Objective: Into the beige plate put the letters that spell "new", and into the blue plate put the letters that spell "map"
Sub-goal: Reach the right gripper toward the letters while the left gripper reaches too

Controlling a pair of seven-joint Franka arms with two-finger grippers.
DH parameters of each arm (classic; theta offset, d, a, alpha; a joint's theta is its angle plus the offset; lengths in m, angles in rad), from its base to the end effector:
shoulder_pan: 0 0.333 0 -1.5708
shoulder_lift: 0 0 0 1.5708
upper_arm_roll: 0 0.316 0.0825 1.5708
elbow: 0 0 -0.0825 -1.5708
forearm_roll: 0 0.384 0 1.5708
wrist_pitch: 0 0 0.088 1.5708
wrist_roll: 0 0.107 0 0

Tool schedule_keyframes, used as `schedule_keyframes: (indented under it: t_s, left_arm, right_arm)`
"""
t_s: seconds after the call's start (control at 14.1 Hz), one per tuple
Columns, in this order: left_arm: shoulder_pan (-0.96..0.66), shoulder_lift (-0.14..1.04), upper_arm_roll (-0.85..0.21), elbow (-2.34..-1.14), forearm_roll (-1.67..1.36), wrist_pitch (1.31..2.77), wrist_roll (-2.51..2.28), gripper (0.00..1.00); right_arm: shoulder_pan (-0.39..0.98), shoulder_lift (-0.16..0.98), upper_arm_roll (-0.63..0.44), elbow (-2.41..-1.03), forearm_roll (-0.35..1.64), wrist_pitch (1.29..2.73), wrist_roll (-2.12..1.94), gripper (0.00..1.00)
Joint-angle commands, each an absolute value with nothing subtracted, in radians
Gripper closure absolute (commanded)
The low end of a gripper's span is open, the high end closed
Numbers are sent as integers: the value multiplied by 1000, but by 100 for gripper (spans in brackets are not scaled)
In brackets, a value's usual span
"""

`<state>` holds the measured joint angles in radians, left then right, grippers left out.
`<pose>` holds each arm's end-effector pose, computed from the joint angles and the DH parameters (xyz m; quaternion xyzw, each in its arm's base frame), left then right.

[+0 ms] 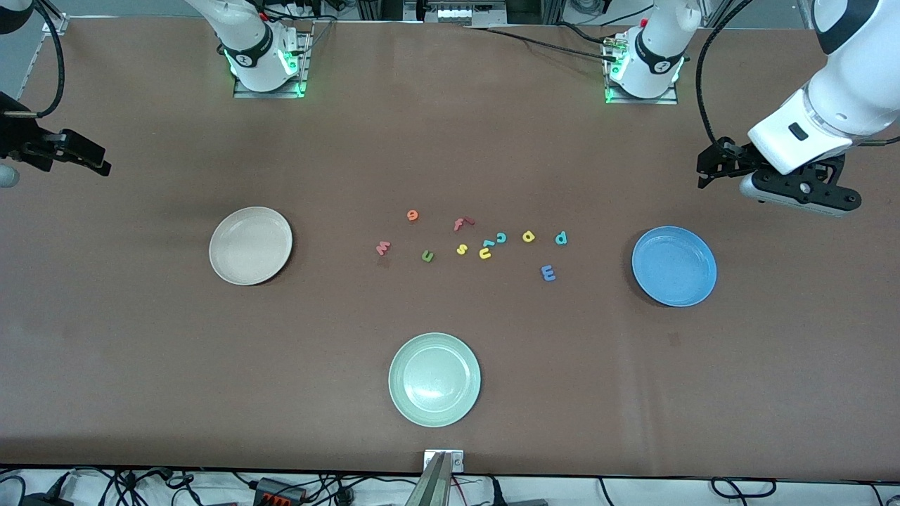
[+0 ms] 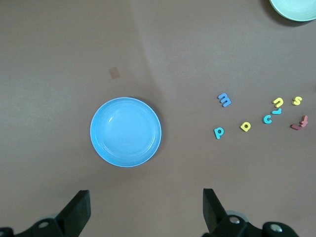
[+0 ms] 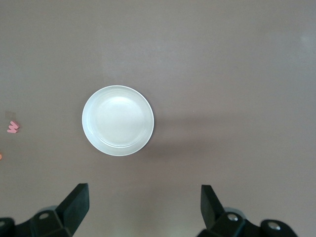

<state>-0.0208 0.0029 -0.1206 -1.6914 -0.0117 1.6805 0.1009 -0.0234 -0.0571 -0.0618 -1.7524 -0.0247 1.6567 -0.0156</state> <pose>0.5554 -0.0801 0.5751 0.9927 -0.1202 -0.0070 0.0058 0.5372 -0.0491 0.5770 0.9992 -0.0334 -0.0199 0.0095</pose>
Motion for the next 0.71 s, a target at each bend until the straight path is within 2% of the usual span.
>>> schedule_keyframes:
  t_s: [0.0,0.28,0.64]
  left_arm:
    - [-14,0,-126,-1675,-17,1660,94,0]
    - [-14,0,-126,-1675,-17,1660,94,0]
    - [-18,12,-130,-1674,-17,1660,104,0]
  right_arm:
    - [-28,-49,-55,-1755,-26,1658,-26,0]
    - [41,53,-55,-1764,14,1687,-25,0]
    - [245,219,-55,-1766,15,1828,4,0]
